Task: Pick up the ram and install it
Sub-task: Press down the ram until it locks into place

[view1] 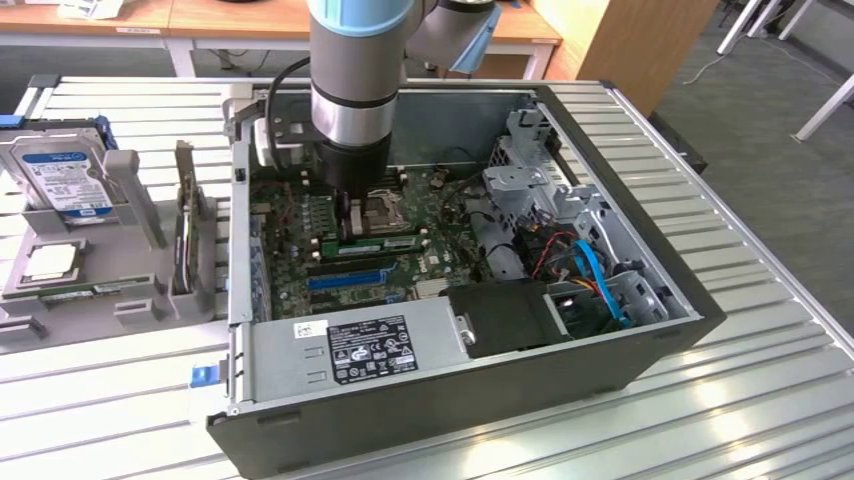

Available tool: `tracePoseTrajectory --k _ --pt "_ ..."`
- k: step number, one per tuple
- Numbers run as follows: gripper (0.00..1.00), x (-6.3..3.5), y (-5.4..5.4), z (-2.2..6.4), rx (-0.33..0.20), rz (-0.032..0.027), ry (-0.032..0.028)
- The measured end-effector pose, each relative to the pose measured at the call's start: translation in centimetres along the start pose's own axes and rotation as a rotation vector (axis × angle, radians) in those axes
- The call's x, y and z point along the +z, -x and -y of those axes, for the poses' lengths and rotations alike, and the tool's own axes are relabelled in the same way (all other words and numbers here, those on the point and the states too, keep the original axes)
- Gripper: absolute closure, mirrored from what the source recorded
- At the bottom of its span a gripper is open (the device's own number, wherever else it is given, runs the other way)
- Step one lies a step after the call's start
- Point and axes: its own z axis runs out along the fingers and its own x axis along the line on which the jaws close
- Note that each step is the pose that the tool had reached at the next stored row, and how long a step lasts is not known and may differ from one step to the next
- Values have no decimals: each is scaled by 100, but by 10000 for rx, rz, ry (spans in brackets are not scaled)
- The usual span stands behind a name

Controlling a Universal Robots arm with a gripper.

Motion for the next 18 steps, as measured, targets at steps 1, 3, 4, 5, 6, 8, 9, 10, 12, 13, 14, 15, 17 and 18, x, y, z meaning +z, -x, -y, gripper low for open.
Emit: tracePoseTrajectory --k 1,3,4,5,6,8,9,10,12,13,14,15,17,18 --pt "90 0 0 0 0 0 0" --pt "90 2 -1 0 0 -1 0" --pt "90 5 -1 0 0 1 0" --pt "90 6 -1 0 1 1 0" --pt "90 8 -2 0 0 2 1" --pt "90 10 -2 0 0 1 2" --pt "90 11 -2 0 0 1 2" --pt "90 11 -3 0 0 1 1" --pt "90 12 -2 0 0 2 0" --pt "90 12 -2 0 0 2 0" --pt "90 14 -3 0 0 3 0" --pt "90 17 -5 0 0 2 0" --pt "90 21 -7 0 0 2 2" --pt "90 23 -8 0 0 2 2"
